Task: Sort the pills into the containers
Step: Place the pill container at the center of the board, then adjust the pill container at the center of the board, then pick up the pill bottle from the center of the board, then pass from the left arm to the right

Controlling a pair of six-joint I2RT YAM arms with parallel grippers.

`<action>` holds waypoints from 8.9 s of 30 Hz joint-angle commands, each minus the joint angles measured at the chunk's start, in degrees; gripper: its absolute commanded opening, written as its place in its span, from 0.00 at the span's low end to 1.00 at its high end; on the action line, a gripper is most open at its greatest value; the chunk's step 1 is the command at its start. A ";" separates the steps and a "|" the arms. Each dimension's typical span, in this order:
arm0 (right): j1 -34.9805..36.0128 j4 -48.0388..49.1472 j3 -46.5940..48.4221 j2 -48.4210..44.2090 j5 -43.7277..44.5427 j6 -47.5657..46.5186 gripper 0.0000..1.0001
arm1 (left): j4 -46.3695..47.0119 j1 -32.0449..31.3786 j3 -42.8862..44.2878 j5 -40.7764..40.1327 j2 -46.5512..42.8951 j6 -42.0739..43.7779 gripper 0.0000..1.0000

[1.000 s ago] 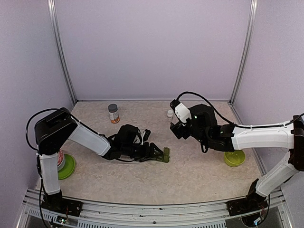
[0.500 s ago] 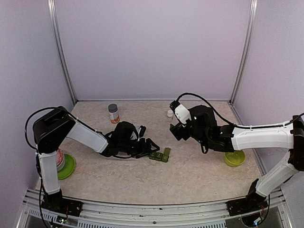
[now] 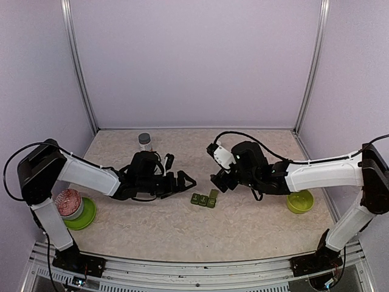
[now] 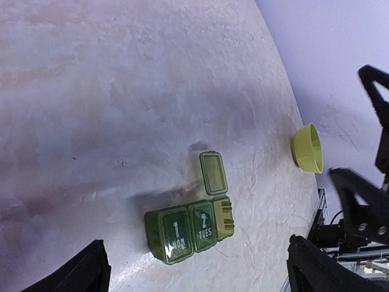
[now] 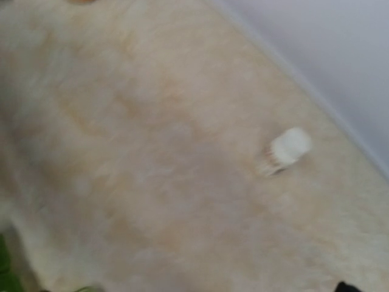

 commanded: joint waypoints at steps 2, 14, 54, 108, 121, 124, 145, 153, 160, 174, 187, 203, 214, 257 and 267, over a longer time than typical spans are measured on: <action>1.70 -5.33 4.60 5.49 -6.74 -0.54 1.00 | -3.17 3.93 -3.33 -5.13 -8.53 2.87 0.99; 6.63 -9.51 12.56 15.69 -11.24 -3.40 1.00 | -10.53 16.30 -9.28 -11.69 -23.21 7.24 0.99; 7.72 -12.66 21.53 25.73 -3.48 -2.98 1.00 | -10.63 25.54 -7.10 -9.61 -23.84 9.12 0.99; -1.55 -9.18 -3.64 -8.81 -4.58 13.02 1.00 | -35.07 23.25 41.88 -32.04 16.47 30.12 0.87; -1.58 -8.58 -4.78 -8.87 -4.33 13.31 1.00 | -35.18 23.70 45.43 -31.04 19.51 31.47 0.66; -1.58 -8.41 -4.92 -8.69 -4.31 13.45 1.00 | -35.15 23.79 45.52 -30.71 19.70 31.51 0.61; -1.66 -7.69 -4.96 -8.24 -4.71 13.04 1.00 | -34.49 23.34 44.77 -27.10 18.91 32.37 0.26; -1.62 -4.88 -5.56 -10.55 -14.77 11.82 1.00 | -28.99 20.43 35.66 -13.40 10.48 32.64 0.20; -1.70 1.66 -8.25 -13.43 -28.84 11.68 1.00 | -21.27 17.17 27.03 1.50 2.28 30.60 0.18; -1.84 14.56 -13.99 -18.08 -41.03 13.17 1.00 | -10.68 5.30 19.24 18.76 -7.54 31.44 0.18; -2.19 22.09 -17.45 -21.23 -44.62 16.29 1.00 | 3.53 0.01 12.59 29.53 -14.61 29.87 0.17; -2.26 32.96 -18.51 -18.51 -54.15 25.60 0.92 | 16.50 -4.49 8.10 31.35 -17.09 30.06 0.17; -2.23 37.77 -19.70 -16.86 -53.91 28.73 0.87 | 21.75 -4.82 6.24 28.44 -16.52 27.68 0.16; -2.22 44.00 -19.08 -13.85 -57.71 33.30 0.53 | 24.13 -5.48 4.31 24.01 -14.84 26.93 0.16; -2.24 42.64 -18.94 -13.72 -56.49 32.67 0.75 | 24.12 -5.46 4.57 23.82 -14.74 26.93 0.16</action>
